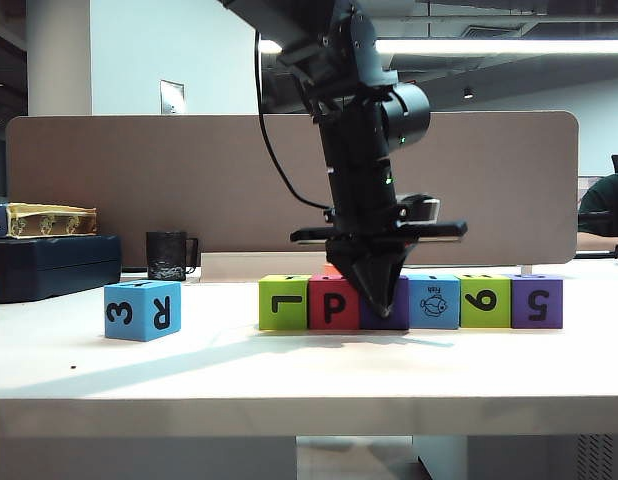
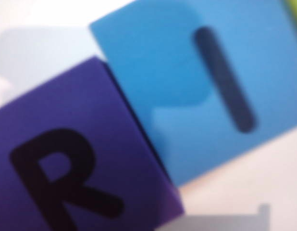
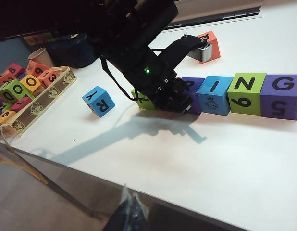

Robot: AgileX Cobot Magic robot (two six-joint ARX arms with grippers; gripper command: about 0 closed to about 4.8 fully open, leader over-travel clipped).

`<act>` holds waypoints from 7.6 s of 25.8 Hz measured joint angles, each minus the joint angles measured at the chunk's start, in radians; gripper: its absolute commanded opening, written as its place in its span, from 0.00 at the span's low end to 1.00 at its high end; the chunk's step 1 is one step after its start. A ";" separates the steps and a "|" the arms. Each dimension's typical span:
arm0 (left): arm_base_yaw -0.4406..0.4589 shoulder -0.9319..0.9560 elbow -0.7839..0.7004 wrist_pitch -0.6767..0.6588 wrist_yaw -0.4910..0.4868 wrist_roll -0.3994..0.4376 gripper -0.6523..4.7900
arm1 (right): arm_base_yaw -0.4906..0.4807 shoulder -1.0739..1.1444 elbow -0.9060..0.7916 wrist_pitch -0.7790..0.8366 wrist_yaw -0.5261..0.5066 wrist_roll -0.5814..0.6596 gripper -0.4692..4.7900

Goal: Select the appropriate blocks from the scattered letter blocks on the table and arrange them in a row to spell out "TURING".

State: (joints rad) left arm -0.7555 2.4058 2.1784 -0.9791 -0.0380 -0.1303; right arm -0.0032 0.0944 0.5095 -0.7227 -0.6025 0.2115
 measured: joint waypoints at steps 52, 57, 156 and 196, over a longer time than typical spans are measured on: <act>0.445 -0.661 -0.110 -0.441 -0.135 0.168 0.14 | 0.000 0.000 0.000 0.000 0.000 0.000 0.09; 0.445 -0.711 -0.110 -0.447 -0.139 0.162 0.14 | 0.000 0.000 0.000 0.000 0.000 0.000 0.09; 0.444 -0.709 -0.113 -0.447 -0.139 0.093 0.14 | 0.000 -0.037 -0.505 0.540 0.576 -0.183 0.09; 0.510 -1.466 -1.231 0.589 -0.320 0.092 0.15 | 0.000 -0.037 -0.505 0.539 0.576 -0.183 0.09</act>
State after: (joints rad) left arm -0.2455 0.9394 0.9470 -0.3904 -0.3580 -0.0383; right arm -0.0036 0.0574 0.0044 -0.1833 -0.0265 0.0280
